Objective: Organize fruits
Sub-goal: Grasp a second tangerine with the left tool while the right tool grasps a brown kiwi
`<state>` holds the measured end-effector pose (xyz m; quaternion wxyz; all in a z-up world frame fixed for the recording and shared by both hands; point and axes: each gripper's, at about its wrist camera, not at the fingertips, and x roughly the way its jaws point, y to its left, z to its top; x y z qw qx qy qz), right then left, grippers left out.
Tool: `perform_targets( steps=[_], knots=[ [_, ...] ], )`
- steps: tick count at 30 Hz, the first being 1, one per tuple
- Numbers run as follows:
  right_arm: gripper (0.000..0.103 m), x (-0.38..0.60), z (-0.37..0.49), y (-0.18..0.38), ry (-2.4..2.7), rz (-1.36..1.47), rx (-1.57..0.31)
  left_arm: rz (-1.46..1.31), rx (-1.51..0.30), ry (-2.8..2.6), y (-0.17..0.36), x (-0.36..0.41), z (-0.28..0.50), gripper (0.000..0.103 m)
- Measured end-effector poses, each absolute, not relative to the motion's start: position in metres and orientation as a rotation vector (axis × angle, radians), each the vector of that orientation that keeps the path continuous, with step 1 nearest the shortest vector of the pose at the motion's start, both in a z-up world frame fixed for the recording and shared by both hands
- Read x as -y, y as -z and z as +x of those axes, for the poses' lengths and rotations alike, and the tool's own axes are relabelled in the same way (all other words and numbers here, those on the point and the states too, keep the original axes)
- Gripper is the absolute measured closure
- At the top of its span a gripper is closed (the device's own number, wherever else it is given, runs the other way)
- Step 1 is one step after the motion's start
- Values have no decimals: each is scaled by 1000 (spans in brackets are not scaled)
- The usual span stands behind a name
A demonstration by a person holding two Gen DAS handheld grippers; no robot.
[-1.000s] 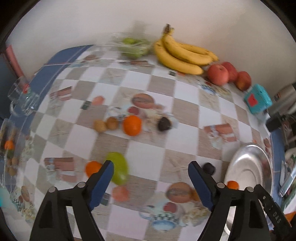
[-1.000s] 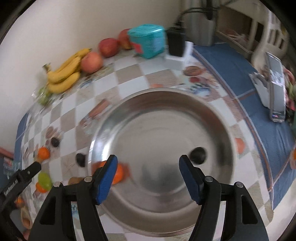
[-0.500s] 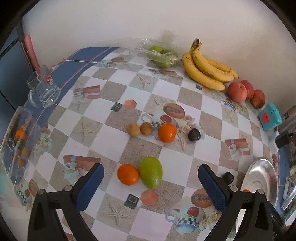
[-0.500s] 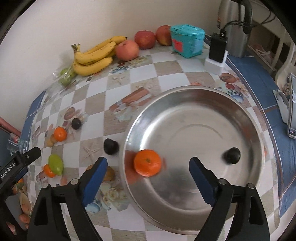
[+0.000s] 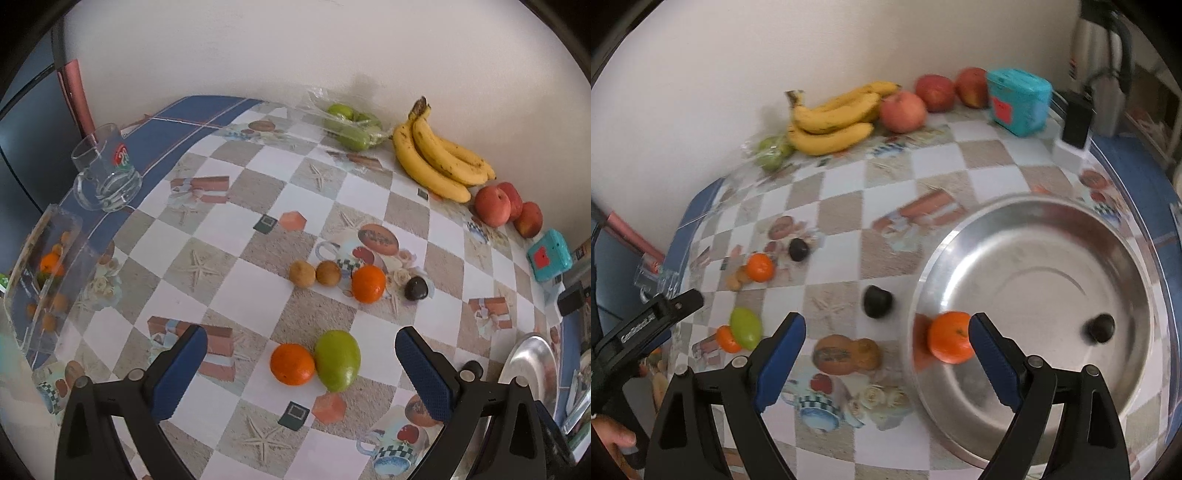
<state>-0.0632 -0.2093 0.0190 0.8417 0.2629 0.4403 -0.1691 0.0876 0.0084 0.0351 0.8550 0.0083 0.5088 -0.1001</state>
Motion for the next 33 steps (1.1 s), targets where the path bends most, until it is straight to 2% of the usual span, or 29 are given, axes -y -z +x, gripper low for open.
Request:
perform_targets(
  steps=[21, 25, 27, 28, 31, 33],
  knots=[
    [14, 176, -35, 6, 234, 491, -1038, -51, -1203, 201, -10, -27, 110, 0],
    [19, 176, -34, 9, 243, 493, -1044, -61, -1208, 181, -8, -34, 115, 1],
    [30, 175, -34, 12, 250, 490, -1051, -63, -1222, 177, -4, -34, 116, 2],
    [37, 175, -33, 13, 248, 493, -1055, -63, -1227, 178, -3, -34, 117, 3],
    [40, 176, -32, 19, 254, 499, -1074, -74, -1246, 184, 2, -34, 117, 14],
    [46, 176, -32, 22, 258, 500, -1084, -78, -1252, 179, 5, -35, 117, 16]
  ],
)
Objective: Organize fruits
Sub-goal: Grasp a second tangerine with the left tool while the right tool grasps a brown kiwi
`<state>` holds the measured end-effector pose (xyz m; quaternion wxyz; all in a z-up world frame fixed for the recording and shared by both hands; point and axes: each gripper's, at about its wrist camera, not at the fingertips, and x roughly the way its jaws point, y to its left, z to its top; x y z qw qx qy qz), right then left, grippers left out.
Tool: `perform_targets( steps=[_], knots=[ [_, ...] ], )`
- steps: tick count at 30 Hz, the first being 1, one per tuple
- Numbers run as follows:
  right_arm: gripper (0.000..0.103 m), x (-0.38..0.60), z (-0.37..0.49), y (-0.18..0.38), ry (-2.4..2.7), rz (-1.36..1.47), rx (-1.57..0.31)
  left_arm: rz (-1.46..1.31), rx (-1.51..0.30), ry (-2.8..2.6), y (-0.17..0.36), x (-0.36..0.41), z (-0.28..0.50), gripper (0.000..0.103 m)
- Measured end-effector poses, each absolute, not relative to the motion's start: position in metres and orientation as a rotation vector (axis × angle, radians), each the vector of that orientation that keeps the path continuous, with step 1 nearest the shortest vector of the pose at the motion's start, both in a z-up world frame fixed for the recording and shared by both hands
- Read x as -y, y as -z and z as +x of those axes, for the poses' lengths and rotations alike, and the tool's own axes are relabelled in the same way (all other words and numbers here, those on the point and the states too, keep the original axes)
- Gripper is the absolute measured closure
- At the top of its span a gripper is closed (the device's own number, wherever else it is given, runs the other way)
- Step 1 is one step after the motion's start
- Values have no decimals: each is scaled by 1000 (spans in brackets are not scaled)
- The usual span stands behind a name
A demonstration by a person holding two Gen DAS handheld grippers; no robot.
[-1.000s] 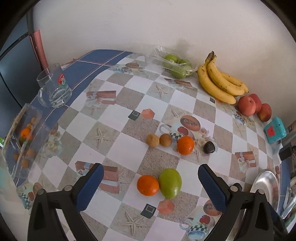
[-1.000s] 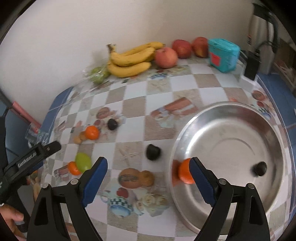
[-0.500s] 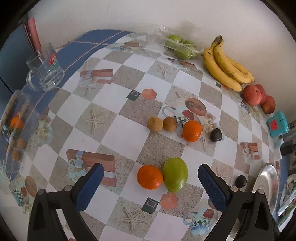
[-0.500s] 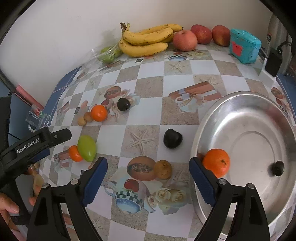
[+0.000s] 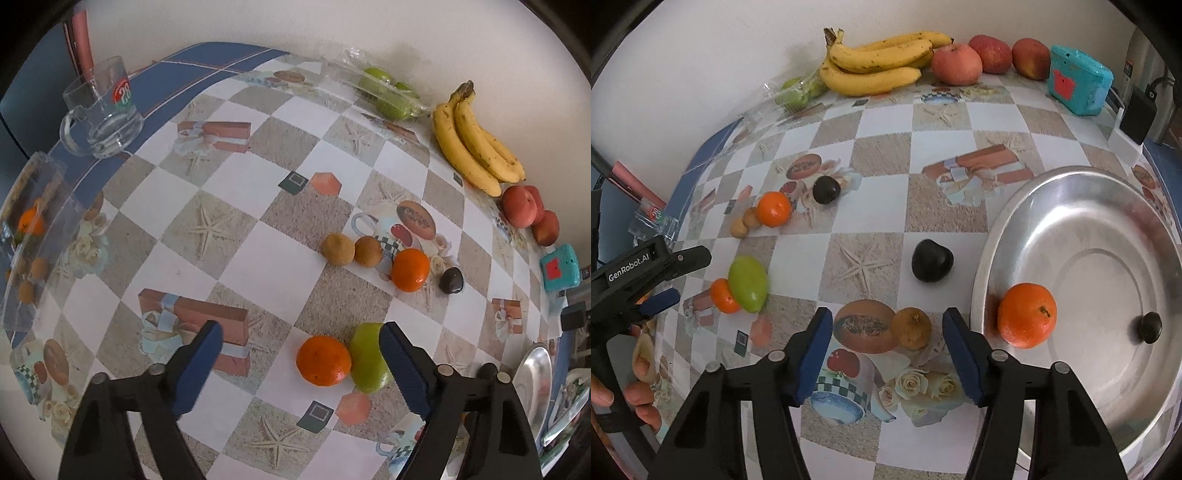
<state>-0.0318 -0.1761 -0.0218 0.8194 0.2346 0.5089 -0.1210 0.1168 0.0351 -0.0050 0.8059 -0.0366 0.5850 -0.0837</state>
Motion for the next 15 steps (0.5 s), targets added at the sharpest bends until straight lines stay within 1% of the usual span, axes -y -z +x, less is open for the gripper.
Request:
perform_targets(
  steps=[2, 6, 8, 10, 11, 15],
  knots=[
    [48, 177, -31, 25, 267, 501, -1092, -100, -1268, 175, 9, -38, 117, 24],
    [51, 177, -30, 26, 284, 490, -1098, -155, -1308, 173, 18, -43, 118, 28],
    [56, 177, -29, 27, 283, 490, -1102, -163, -1315, 173, 20, -43, 118, 40],
    [58, 178, -29, 31, 284, 503, -1114, -167, -1325, 177, 22, -42, 117, 41],
    [59, 178, -28, 33, 286, 504, -1120, -174, -1332, 181, 24, -41, 116, 47],
    [60, 178, -27, 38, 287, 506, -1135, -218, -1350, 203, 27, -42, 113, 54]
  ],
)
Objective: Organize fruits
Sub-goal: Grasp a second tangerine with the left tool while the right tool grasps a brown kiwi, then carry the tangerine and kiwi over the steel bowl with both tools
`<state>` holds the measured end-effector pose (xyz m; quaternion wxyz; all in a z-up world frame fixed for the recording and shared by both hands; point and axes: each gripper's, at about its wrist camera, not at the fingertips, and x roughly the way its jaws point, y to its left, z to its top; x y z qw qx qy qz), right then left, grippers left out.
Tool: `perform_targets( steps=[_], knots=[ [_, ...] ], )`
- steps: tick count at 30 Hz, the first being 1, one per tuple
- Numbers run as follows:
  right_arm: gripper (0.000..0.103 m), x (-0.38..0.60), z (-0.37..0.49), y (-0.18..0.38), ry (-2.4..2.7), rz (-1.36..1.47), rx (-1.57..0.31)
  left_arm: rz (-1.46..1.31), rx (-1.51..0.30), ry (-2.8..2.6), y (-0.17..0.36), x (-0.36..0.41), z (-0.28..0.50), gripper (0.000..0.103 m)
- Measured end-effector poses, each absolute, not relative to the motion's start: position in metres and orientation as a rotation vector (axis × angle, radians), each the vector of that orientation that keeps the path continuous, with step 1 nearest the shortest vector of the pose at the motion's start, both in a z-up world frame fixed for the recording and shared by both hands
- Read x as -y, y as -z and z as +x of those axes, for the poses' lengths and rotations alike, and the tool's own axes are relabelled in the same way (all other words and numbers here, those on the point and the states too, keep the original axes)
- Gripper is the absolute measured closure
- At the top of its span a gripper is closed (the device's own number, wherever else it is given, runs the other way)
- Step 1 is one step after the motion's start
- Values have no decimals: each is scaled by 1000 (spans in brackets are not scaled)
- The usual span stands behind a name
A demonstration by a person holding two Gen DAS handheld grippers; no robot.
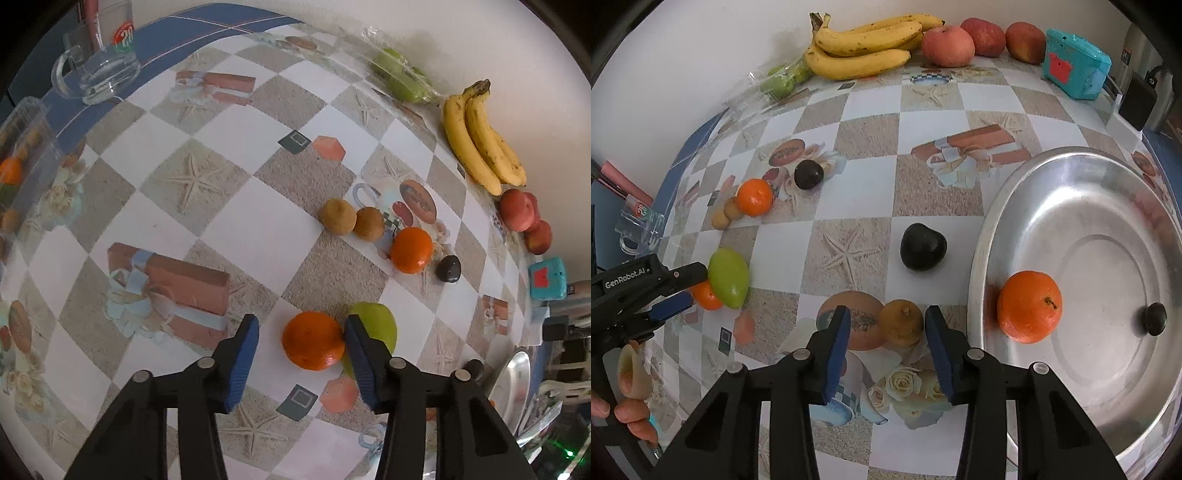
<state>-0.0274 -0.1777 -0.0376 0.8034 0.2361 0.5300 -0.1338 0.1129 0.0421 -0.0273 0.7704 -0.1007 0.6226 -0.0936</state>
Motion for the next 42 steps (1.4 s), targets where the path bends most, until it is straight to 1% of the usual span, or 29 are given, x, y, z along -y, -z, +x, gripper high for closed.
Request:
perform_targets(
  steps=[2, 3, 6, 8, 12, 20, 29, 42],
  knots=[
    [60, 177, -26, 39, 288, 504, -1140, -243, -1349, 221, 27, -42, 112, 67],
    [60, 177, -26, 40, 289, 505, -1142, -256, -1347, 231, 26, -42, 112, 69],
    [64, 178, -26, 41, 295, 507, -1149, -261, -1341, 223, 24, -43, 112, 69],
    [70, 180, -26, 43, 303, 508, -1155, -264, -1335, 210, 23, -45, 112, 70],
    [76, 182, -27, 44, 314, 520, -1152, -286, -1320, 191, 20, -52, 113, 70],
    [76, 181, -27, 39, 291, 544, -1140, -313, -1293, 191, 12, -58, 115, 70],
    [76, 178, -33, 10, 252, 562, -1051, -322, -1239, 202, -5, -59, 115, 70],
    [76, 205, -52, -2, 339, 605, -1010, -262, -1193, 267, -23, -32, 102, 70]
  ],
)
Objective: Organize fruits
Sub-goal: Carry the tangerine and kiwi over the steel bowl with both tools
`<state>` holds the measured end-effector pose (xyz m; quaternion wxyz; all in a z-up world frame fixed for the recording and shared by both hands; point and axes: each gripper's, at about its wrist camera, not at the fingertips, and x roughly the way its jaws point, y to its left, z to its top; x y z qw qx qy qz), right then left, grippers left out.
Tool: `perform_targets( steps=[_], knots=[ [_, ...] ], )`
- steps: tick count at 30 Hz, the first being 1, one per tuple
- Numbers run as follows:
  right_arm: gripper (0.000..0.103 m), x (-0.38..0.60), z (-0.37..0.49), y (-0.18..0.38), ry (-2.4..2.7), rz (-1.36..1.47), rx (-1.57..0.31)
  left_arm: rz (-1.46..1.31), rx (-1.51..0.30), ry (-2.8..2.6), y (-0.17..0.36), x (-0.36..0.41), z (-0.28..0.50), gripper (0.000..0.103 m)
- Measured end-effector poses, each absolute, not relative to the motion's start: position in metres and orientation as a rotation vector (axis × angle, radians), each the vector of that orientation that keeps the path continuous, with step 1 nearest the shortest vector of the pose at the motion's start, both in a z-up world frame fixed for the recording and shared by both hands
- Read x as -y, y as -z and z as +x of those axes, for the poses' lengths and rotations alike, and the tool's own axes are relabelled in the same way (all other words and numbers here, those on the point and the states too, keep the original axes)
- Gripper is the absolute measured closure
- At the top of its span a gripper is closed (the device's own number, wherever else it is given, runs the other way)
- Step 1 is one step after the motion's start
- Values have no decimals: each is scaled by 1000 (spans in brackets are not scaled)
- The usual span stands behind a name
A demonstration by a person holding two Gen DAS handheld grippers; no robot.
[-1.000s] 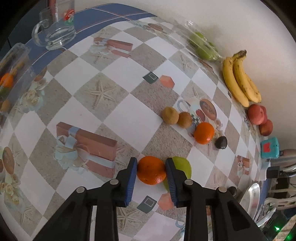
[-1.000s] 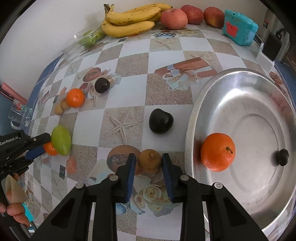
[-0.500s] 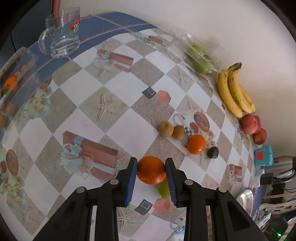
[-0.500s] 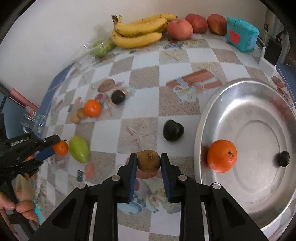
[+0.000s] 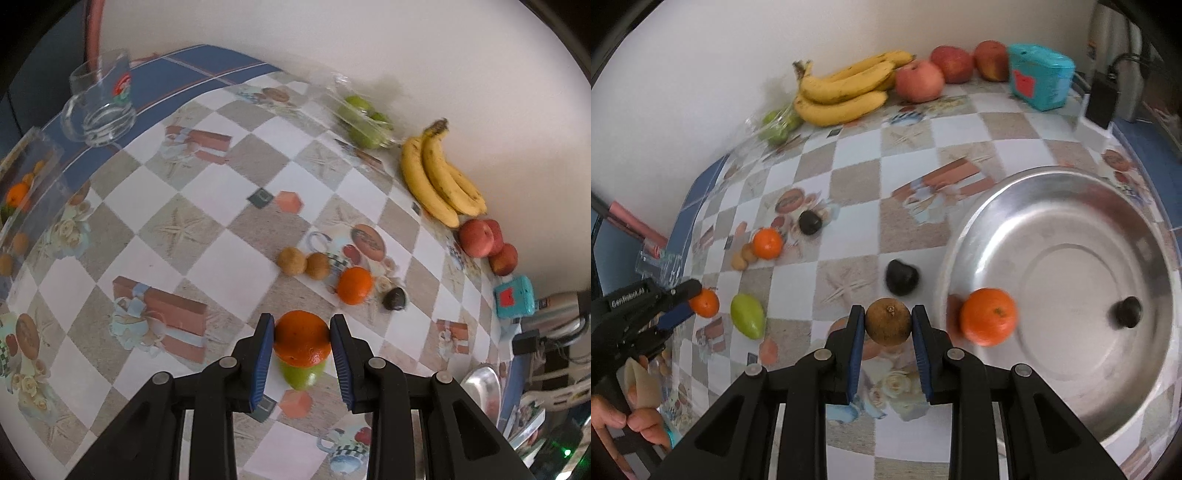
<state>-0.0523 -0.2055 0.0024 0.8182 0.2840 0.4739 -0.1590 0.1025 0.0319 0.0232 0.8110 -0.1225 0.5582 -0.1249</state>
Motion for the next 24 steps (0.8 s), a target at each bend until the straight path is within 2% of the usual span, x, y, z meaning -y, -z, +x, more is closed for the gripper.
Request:
perform_targets(
  steps=[14, 24],
  knots=[
    [76, 266, -100, 2, 539, 744, -980, -104, -1190, 467, -35, 43, 64, 70],
    [76, 304, -138, 10, 665, 860, -953, 74, -1233, 723, -32, 121, -1, 70]
  ],
)
